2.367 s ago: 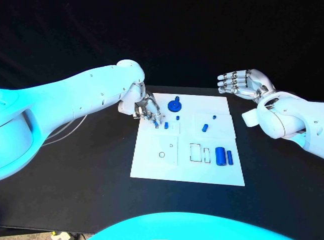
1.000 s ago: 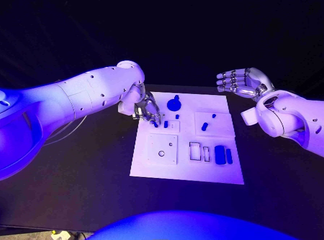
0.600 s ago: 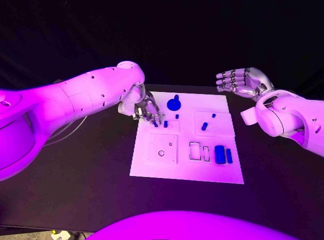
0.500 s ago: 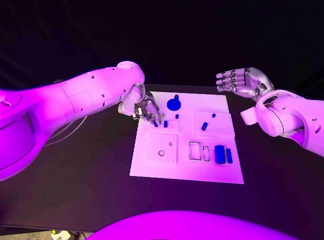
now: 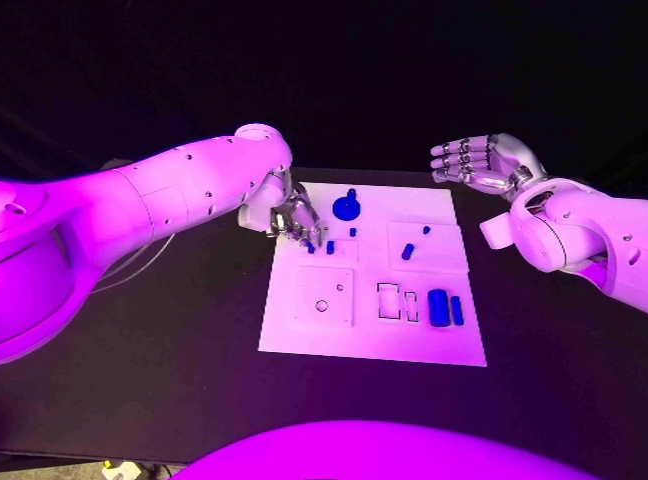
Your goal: Assemble the parts on the task board
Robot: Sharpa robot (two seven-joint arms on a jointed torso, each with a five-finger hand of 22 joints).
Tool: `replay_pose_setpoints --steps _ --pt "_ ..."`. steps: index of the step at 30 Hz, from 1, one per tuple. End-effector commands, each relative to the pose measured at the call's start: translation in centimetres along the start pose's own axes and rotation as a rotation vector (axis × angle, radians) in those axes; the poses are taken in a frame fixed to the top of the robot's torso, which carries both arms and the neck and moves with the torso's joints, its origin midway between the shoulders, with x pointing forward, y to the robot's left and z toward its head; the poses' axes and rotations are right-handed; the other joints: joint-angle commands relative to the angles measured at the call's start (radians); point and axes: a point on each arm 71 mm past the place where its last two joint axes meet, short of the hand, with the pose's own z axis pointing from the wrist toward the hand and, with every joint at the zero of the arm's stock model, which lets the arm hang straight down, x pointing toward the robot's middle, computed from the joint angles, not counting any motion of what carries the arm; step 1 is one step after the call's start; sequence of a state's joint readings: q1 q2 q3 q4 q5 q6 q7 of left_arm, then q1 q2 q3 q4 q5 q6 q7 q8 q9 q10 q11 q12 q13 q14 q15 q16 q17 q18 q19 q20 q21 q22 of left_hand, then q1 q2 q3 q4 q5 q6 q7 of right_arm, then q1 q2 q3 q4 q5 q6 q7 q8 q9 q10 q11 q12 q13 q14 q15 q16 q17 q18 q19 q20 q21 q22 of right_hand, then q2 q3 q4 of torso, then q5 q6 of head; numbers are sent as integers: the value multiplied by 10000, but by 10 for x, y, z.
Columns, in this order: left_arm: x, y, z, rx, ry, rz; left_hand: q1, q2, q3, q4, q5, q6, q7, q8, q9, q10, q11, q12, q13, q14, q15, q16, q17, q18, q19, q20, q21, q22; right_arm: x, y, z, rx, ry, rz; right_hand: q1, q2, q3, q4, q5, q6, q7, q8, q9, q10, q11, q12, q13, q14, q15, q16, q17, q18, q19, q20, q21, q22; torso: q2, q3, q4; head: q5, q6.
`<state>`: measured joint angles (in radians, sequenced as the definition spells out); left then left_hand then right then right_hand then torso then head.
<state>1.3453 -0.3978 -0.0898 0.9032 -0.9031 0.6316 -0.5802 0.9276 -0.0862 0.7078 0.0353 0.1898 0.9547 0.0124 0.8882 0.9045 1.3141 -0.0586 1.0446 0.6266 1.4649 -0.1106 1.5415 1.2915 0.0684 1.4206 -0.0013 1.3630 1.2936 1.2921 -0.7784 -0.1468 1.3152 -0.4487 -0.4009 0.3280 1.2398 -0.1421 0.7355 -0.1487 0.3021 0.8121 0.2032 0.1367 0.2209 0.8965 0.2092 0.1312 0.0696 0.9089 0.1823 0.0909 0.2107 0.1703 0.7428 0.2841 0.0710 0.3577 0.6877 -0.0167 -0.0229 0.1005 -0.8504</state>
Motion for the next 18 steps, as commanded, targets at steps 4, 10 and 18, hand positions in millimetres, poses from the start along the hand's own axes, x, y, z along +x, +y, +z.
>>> replay_pose_setpoints --steps 4,10,18 --pt "2 3 4 -278 -107 16 278 172 1160 -340 986 297 -198 -238 219 33 -85 -74 81 975 16 145 2494 -49 94 48 25 667 1 1 0 -37 64 27 -62 147 -102 -6 141 77 495 -148 -55 -244 58 -164 -63 -116 43 -184 -72 33 24 37 -84 -18 -1 0 3 -23 -18" --pt "2 5 5 -335 -157 -1 152 -56 429 -172 902 284 -208 -324 341 11 -88 -63 107 969 12 132 2469 -45 87 53 1 652 1 1 0 -33 74 31 -63 151 -110 -6 142 80 501 -154 -60 -245 60 -163 -62 -117 44 -183 -90 32 33 37 -84 -66 -2 -2 9 -36 -20" --pt "1 8 5 -401 -240 -87 -136 -580 -972 429 700 341 -238 -519 490 -43 -114 -81 103 962 -15 119 2446 -39 85 32 -37 629 2 0 0 -27 81 34 -63 151 -110 -6 142 80 501 -154 -60 -245 60 -163 -62 -117 44 -183 -90 32 33 37 -84 -66 -7 -2 8 -37 -14"
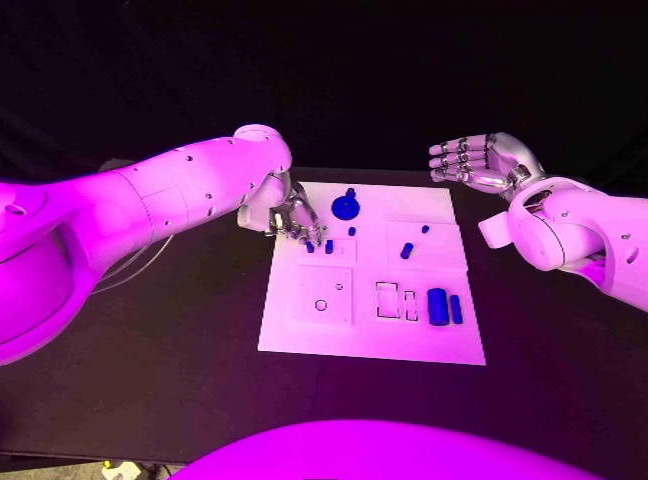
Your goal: Assemble the parts on the task board
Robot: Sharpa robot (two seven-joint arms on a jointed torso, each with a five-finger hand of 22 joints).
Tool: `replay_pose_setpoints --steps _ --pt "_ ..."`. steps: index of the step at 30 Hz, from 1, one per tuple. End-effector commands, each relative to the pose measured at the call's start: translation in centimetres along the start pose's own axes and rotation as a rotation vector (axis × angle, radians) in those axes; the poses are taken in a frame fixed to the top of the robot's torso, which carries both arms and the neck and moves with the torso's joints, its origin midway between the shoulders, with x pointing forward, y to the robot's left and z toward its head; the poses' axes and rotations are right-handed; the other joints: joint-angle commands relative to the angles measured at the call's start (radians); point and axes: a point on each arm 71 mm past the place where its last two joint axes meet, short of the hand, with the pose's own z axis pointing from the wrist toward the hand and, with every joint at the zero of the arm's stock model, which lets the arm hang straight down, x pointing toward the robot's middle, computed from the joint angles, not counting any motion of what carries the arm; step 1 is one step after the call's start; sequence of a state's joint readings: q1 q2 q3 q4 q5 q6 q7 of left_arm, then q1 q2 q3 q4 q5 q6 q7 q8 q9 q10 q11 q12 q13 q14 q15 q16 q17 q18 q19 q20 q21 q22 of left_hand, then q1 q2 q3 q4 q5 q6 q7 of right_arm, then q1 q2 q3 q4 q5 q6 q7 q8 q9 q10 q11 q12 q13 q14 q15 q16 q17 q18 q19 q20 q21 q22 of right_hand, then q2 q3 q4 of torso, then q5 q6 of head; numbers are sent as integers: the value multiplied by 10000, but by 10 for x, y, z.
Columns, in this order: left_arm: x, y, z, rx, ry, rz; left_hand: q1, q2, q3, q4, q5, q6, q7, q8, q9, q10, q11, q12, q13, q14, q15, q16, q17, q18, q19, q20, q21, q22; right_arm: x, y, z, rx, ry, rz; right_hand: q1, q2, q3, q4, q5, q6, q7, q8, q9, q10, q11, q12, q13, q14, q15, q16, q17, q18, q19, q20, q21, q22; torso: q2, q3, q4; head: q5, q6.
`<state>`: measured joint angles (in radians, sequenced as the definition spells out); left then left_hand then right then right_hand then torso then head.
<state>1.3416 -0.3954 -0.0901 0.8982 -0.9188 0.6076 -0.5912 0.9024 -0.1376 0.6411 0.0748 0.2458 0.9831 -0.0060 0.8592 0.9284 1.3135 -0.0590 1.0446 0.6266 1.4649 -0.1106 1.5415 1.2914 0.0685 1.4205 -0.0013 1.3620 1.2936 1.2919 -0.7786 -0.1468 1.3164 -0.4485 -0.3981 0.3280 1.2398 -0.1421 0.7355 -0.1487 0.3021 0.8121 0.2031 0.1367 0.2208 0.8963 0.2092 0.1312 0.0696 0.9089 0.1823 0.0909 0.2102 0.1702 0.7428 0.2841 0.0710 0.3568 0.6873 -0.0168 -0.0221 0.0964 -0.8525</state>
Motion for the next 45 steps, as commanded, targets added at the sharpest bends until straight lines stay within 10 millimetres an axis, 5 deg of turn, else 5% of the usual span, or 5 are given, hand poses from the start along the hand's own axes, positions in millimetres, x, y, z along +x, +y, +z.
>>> replay_pose_setpoints --steps 1,13,24,36,45 --pt "2 7 3 -181 -15 -58 75 -159 -526 144 88 69 -54 -254 271 -44 -111 -83 101 960 -14 116 2439 -38 86 26 -32 626 1 0 0 -25 46 17 -63 151 -110 -6 142 80 501 -154 -58 -243 60 -163 -62 -117 44 -183 -85 33 33 37 -84 -57 -2 -1 -2 6 12" --pt "0 13 2 0 -289 -412 246 -440 -2131 1380 -1805 135 -50 -454 507 -89 -108 -72 128 954 -22 104 2418 -28 80 16 -91 592 1 -1 0 -5 55 23 -70 143 -121 -6 140 72 515 -162 -63 -250 64 -166 -63 -124 48 -187 -97 30 33 38 -86 -84 0 -4 -1 -2 37" --pt "-4 18 -2 677 -808 -1396 437 -316 -2304 1605 -1873 118 -50 -486 560 -127 -111 -108 71 925 -30 51 2314 8 8 9 -211 477 1 -2 -1 14 65 33 -70 143 -121 -6 140 72 515 -162 -63 -250 64 -166 -63 -124 48 -187 -97 30 33 38 -86 -84 -10 -3 8 -10 81" --pt "-11 15 -28 3481 -1990 -3752 1955 -142 -2471 1906 -1818 -1997 891 -1485 344 -2898 756 -1476 -1471 -793 662 -2476 -1602 895 -2523 604 -4356 -3159 -2 -5 -2 77 -35 18 -70 143 -121 -6 140 72 515 -162 -63 -250 64 -166 -63 -124 48 -187 -97 30 33 38 -86 -84 -19 -6 31 -77 228" --pt "-11 -8 -49 6083 -5085 -2569 4057 -668 -895 740 -1797 -3789 1789 -2958 -1582 -5031 1631 -3013 -2717 -3327 1416 -5122 -5397 1128 -3491 1235 -6724 -5027 -6 -7 -3 126 -137 -16 -70 146 -128 -7 143 69 522 -172 -69 -254 70 -167 -62 -133 53 -190 -116 26 34 39 -87 -132 -11 -21 26 -264 489"
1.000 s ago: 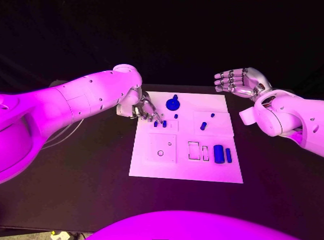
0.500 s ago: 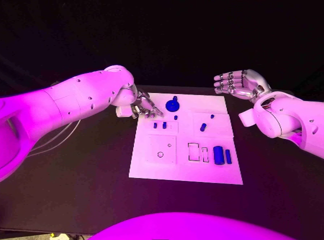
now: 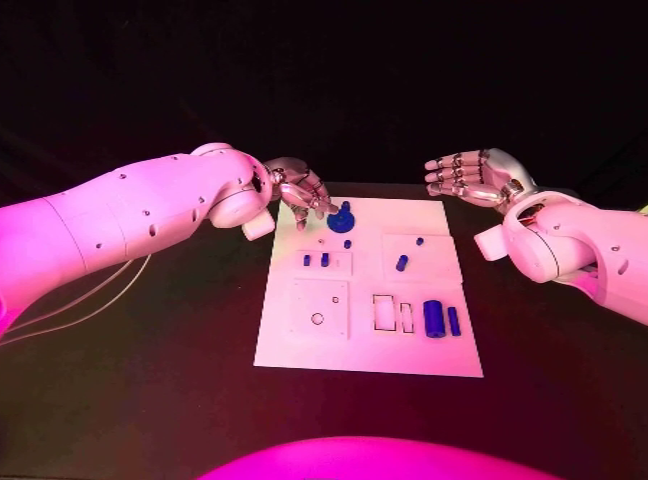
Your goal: Assemble the parts on the task board
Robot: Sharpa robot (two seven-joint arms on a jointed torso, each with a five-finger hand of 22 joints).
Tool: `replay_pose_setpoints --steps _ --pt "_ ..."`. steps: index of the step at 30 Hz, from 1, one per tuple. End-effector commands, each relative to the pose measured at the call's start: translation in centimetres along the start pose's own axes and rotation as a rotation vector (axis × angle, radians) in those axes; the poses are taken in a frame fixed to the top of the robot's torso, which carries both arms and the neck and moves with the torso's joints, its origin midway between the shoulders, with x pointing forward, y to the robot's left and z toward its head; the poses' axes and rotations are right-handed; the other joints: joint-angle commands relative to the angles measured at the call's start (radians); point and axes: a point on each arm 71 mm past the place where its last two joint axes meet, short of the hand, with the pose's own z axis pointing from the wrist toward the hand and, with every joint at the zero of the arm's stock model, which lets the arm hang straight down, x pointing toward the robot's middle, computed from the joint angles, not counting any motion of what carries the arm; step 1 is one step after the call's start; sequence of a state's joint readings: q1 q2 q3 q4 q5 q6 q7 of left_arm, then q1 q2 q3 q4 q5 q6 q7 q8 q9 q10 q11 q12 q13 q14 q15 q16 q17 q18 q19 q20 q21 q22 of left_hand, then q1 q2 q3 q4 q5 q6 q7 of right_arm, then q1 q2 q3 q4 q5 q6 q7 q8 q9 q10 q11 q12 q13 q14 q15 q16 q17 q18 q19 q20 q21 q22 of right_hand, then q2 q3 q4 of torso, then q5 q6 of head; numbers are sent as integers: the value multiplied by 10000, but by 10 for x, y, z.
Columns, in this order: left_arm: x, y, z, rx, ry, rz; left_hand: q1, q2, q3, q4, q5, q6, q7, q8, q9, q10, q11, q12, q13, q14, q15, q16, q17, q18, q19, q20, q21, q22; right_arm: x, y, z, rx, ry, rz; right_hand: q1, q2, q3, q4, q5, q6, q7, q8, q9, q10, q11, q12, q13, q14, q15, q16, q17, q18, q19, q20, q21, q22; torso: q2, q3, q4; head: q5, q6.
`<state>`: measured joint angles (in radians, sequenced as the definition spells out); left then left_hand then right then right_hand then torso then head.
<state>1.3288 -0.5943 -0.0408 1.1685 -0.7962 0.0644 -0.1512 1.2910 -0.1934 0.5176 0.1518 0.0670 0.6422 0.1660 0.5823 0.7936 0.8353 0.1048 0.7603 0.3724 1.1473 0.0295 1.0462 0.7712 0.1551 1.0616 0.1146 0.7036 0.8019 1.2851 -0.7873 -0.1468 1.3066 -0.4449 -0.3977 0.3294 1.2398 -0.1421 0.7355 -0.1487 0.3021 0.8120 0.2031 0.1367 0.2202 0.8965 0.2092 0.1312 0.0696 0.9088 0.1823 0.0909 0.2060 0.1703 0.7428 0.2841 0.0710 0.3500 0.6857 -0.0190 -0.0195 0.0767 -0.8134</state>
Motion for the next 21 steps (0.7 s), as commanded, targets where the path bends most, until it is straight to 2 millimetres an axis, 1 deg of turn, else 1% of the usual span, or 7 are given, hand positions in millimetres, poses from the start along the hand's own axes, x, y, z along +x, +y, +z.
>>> replay_pose_setpoints --steps 1,5,6,9,12,15,21 --pt "6 -10 -1 1225 -739 1005 285 -195 473 -163 -14 -430 104 -256 -422 -335 19 -265 -284 -239 43 -200 -255 266 72 103 -211 -159 -1 -1 0 -8 -11 3 -70 145 -127 -7 143 69 521 -171 -64 -256 70 -167 -62 -133 52 -190 -74 26 34 39 -87 -65 2 -1 1 -88 118" --pt "21 -18 -1 2814 -1586 2739 909 -476 984 -920 -21 -519 120 -420 -1250 -599 82 -720 -812 -631 74 -369 -574 261 -138 119 -246 -127 -1 -3 -1 22 -15 9 -70 145 -127 -7 143 69 521 -171 -64 -256 70 -167 -62 -133 52 -190 -74 26 34 39 -87 -65 -5 -5 7 -175 197" --pt "25 -20 -1 3120 -1713 3114 976 -515 1017 -1048 -22 -509 66 -442 -1437 -632 104 -809 -927 -697 80 -393 -647 258 -203 123 -198 -69 -1 -3 -2 30 -13 11 -70 145 -127 -7 143 69 521 -171 -64 -256 70 -167 -62 -133 52 -190 -74 26 34 39 -87 -65 -6 -12 6 -173 224" --pt "40 -19 3 3639 -1691 4237 1065 -612 995 -1280 -7 -436 -38 -495 -1810 -671 140 -992 -1159 -761 108 -412 -785 263 -324 129 -72 68 0 -4 -2 54 -8 11 -70 145 -127 -7 143 69 521 -171 -64 -256 70 -167 -62 -133 52 -190 -74 26 34 39 -87 -65 2 2 -22 -198 286" --pt "51 -16 7 3653 -1329 5077 981 -679 842 -1349 -20 -247 -109 -641 -2220 -816 207 -1239 -1400 -837 170 -398 -895 255 -465 199 -42 131 0 -5 -3 68 3 0 -63 152 -126 -11 146 73 519 -172 -65 -254 69 -165 -62 -130 52 -187 -81 26 39 38 -85 -85 -5 4 -36 -203 328" --pt "62 -12 12 3489 -808 5870 883 -714 410 -1374 -43 8 -214 -899 -2747 -940 211 -1477 -1662 -955 211 -324 -1015 268 -591 274 -138 90 1 -6 -3 80 19 -2 -63 152 -126 -11 146 73 519 -172 -65 -254 69 -165 -62 -130 52 -187 -81 26 39 38 -85 -85 4 22 -37 -219 366" --pt "75 -5 20 3081 -99 6721 878 -637 -139 -1338 -53 457 -287 -1220 -3347 -721 163 -1512 -1877 -990 192 -153 -1167 280 -526 278 -254 -14 2 -7 -3 82 54 6 -63 152 -126 -11 146 73 519 -172 -65 -254 69 -165 -62 -130 52 -187 -81 26 39 38 -85 -85 12 26 -41 -258 406"
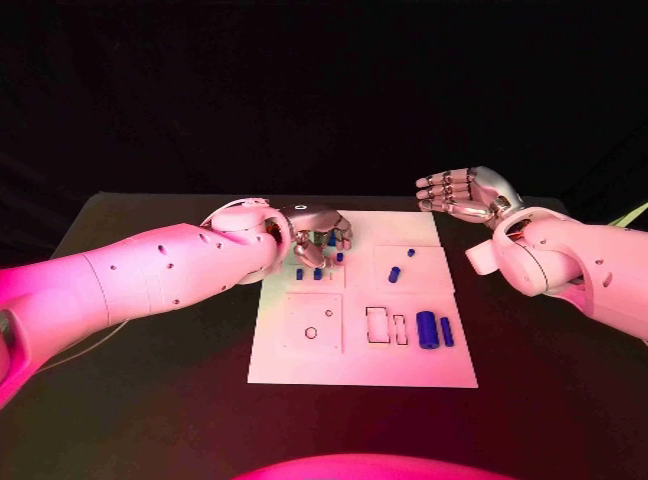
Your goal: Assemble the parts on the task board
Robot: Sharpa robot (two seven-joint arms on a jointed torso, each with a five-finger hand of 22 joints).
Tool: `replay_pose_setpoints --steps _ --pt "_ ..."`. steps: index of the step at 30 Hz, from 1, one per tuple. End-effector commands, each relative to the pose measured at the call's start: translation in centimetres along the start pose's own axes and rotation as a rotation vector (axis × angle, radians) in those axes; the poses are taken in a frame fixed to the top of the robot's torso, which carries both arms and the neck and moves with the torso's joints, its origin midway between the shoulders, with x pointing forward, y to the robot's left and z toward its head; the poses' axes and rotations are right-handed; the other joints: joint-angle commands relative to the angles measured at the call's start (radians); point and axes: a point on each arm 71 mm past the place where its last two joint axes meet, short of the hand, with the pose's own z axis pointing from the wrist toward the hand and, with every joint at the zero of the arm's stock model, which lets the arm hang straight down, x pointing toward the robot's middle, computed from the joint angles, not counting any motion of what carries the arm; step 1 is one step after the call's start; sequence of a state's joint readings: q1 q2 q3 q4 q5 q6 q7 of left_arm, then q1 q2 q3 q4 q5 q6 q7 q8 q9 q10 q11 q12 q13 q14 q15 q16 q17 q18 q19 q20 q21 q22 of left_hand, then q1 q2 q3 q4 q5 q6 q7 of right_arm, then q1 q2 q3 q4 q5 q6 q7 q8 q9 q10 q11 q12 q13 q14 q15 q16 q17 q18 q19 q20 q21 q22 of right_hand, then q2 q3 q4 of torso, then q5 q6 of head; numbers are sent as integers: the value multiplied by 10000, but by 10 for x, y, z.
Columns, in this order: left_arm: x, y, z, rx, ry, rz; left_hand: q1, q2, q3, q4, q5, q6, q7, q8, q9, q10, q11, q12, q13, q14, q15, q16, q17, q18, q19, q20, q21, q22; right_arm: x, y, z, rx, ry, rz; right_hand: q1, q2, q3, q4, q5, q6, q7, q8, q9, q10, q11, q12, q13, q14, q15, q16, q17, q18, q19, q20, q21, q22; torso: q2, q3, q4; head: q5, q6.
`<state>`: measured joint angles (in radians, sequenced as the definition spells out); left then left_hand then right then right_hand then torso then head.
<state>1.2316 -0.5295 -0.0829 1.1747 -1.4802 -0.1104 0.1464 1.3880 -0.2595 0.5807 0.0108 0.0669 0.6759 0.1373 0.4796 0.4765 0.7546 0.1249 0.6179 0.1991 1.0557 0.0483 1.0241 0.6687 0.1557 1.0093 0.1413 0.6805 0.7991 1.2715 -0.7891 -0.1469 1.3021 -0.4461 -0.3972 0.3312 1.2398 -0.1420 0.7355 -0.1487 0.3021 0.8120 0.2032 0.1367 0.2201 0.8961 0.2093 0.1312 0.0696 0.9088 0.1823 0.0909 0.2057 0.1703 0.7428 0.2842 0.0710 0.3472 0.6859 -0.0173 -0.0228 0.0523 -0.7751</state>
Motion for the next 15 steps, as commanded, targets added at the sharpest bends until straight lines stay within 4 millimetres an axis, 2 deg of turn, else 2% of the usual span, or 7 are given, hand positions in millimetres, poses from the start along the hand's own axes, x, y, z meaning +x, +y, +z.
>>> replay_pose_setpoints --steps 1,9,15 --pt "4 0 3 -92 362 261 -101 28 -856 89 -57 158 -2 -240 -240 90 -33 -97 -168 -76 2 90 -159 270 5 18 -43 -3 1 0 0 -40 47 2 -63 152 -126 -11 146 73 519 -172 -64 -250 68 -165 -62 -130 52 -187 -78 26 39 38 -85 -56 9 12 -3 -24 29" --pt "6 -1 11 -249 281 560 95 269 -1247 149 -49 478 109 -534 -674 143 -4 -229 -376 71 25 361 -261 281 216 14 -42 -52 3 0 1 -51 78 12 -63 152 -126 -11 146 73 519 -172 -64 -250 68 -165 -62 -130 52 -187 -78 26 39 38 -85 -56 13 16 -24 -20 66" --pt "4 -3 15 -183 -70 615 184 314 -1217 129 -41 541 116 -596 -765 100 -3 -295 -438 75 23 412 -286 280 247 8 -12 -35 4 1 1 -62 105 22 -63 152 -126 -11 146 73 519 -172 -64 -250 68 -165 -62 -130 52 -187 -78 26 39 38 -85 -56 11 20 -16 -37 71"
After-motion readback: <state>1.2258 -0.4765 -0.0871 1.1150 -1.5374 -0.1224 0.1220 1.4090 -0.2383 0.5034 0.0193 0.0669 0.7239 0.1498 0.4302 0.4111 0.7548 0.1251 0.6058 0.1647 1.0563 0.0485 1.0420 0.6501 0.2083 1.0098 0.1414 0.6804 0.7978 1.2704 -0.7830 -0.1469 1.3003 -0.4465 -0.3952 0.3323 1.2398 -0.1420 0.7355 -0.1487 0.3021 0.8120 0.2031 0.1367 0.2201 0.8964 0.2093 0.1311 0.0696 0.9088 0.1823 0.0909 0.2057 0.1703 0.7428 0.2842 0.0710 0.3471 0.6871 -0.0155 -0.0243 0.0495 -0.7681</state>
